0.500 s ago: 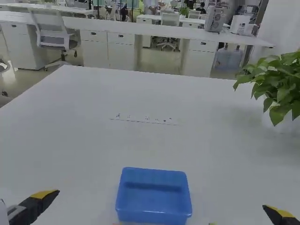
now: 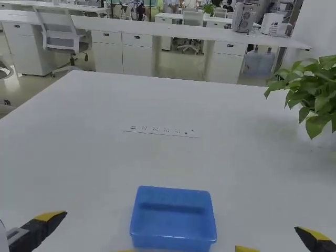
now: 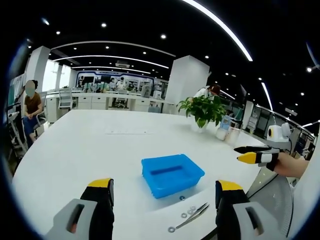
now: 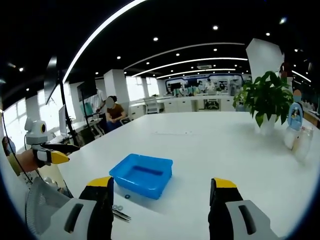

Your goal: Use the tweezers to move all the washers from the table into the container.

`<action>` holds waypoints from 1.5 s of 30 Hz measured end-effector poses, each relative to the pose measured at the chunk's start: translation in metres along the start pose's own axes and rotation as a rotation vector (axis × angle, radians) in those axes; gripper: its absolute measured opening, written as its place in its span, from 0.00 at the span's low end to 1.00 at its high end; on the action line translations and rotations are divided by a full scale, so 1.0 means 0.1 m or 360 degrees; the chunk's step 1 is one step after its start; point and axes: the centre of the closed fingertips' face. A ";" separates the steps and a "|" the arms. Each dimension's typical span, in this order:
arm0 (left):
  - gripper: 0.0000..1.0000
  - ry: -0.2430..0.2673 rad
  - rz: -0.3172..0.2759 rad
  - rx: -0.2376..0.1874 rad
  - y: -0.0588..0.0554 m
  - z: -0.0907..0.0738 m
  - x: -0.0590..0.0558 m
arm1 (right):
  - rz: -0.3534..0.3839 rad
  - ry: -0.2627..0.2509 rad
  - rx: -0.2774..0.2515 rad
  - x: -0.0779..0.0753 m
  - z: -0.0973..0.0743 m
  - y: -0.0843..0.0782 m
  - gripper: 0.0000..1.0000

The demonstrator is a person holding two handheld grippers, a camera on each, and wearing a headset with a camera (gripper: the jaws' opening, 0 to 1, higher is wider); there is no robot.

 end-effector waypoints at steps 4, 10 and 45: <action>0.85 -0.0009 0.0002 0.0000 0.01 0.01 -0.02 | 0.0001 -0.0004 -0.0005 -0.01 -0.01 0.01 0.77; 0.84 -0.0049 0.0026 0.0015 0.01 0.07 -0.05 | 0.0028 -0.0045 -0.0024 -0.08 -0.09 -0.01 0.77; 0.77 0.0017 0.0060 0.0052 -0.12 -0.07 0.01 | -0.0022 0.0066 0.0071 0.07 0.02 -0.13 0.71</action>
Point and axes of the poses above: the centre of the closed fingertips' face, and the gripper's own axes: z roughly forward along the fingers, x roughly to its left, y roughly out of its top, and after that the axes turned 12 degrees about z, right-handed
